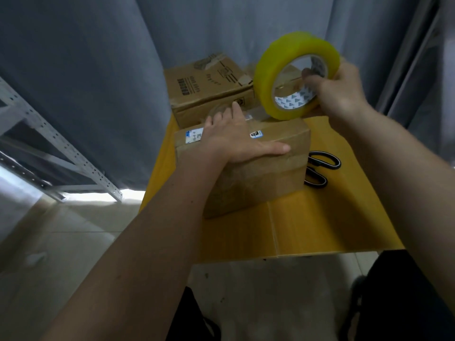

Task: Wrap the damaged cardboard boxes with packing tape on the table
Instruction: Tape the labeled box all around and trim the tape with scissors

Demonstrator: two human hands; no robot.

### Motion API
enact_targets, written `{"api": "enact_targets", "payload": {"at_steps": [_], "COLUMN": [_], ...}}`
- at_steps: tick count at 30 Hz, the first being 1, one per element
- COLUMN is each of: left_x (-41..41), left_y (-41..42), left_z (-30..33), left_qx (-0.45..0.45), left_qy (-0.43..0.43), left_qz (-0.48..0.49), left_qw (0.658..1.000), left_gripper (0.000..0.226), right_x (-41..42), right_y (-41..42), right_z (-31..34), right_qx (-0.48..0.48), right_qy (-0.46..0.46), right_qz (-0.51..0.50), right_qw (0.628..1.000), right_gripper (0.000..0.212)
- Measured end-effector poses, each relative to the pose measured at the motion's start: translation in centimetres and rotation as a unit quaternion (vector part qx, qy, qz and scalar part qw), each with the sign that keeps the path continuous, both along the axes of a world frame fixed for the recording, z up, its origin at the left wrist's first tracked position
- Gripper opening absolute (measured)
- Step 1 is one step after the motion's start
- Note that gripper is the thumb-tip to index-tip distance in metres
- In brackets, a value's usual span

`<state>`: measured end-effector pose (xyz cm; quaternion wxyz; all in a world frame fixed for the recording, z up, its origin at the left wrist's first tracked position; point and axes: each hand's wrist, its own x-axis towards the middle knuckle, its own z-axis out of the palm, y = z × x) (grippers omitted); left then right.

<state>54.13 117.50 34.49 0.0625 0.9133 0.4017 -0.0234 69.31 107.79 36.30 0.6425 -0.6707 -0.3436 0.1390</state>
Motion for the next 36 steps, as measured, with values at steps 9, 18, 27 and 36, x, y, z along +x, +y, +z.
{"api": "enact_targets", "payload": {"at_steps": [9,18,27,36], "left_x": [-0.1,-0.1,0.3,4.1], "left_y": [0.0,0.1,-0.1,-1.1], "left_z": [-0.2,-0.1,0.6,0.4], "left_qx": [0.006,0.005,-0.009,0.019], "left_qy": [-0.003,-0.005,0.029,0.006], "left_qz": [-0.004,-0.006,-0.013,-0.064], "left_qw": [1.0,1.0,0.999,0.998], "left_gripper": [0.149,0.148,0.141,0.14], "right_x": [0.6,2.6,0.9,2.0], "right_y": [0.4,-0.3,1.6,0.1], "right_z": [-0.3,-1.0,-3.5,-2.3], "right_qx": [0.003,0.001,0.026,-0.017], "right_qy": [-0.001,0.049,0.352,0.219], "right_qz": [-0.032,-0.056,0.005,0.013], "right_qw": [0.999,0.997,0.936,0.975], "right_gripper": [0.023,0.027,0.048,0.015]}}
